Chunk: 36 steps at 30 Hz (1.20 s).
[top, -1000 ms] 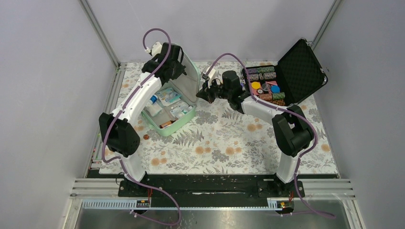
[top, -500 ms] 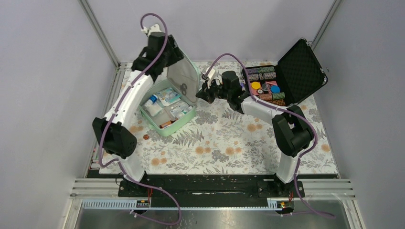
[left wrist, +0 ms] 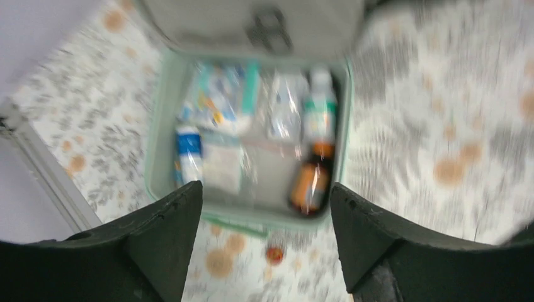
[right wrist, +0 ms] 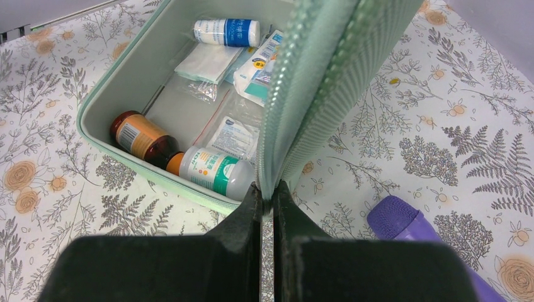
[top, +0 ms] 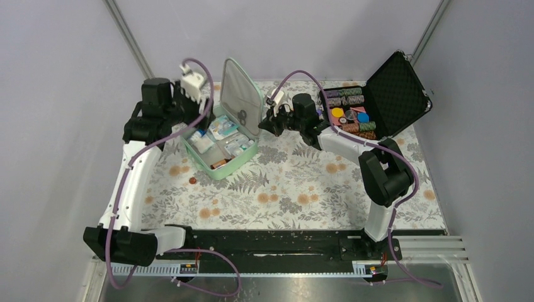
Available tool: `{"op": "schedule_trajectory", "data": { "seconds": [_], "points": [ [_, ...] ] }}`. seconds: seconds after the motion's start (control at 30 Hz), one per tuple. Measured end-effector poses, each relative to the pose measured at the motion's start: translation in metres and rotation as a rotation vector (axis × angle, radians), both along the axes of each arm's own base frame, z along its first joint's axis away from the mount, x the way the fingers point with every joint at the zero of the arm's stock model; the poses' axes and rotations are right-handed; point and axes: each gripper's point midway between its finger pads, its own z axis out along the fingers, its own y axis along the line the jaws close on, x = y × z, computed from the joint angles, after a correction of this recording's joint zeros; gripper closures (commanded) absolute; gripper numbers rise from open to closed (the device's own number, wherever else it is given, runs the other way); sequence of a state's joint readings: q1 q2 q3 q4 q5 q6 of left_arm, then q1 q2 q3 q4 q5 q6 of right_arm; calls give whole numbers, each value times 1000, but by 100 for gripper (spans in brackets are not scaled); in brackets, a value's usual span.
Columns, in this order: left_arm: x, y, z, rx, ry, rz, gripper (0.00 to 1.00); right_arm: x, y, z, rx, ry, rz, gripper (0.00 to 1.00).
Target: Organize the medicine kit
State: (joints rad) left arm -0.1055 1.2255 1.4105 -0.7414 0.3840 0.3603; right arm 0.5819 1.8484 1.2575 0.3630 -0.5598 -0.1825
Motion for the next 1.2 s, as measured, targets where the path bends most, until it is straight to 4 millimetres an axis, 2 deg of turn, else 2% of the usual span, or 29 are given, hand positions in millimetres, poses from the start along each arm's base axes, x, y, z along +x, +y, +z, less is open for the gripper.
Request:
{"op": "schedule_trajectory", "data": {
  "seconds": [0.1,0.27,0.37,0.43,0.57,0.73,0.87,1.2],
  "points": [
    [-36,11,-50,166,158,-171,28,0,0,0,0,1,1,100],
    [-92,43,-139,325,491,-360,29,0,0,0,1,3,0,100],
    [-110,55,-177,347,621,-397,29,-1,0,-1,0,4,0,100],
    [-112,60,-189,330,660,-386,32,-1,0,-1,0,1,2,100],
    [-99,70,-206,298,645,-334,35,-1,-1,-2,-3,-4,3,100],
    [-91,72,-217,169,671,-264,47,-1,-1,-2,-11,-13,8,100],
    [-85,81,-229,55,734,-171,48,-1,-2,-2,-17,-20,11,100],
    [-72,100,-258,155,621,-59,49,-3,0,-3,-22,-31,21,100]
  ]
}}
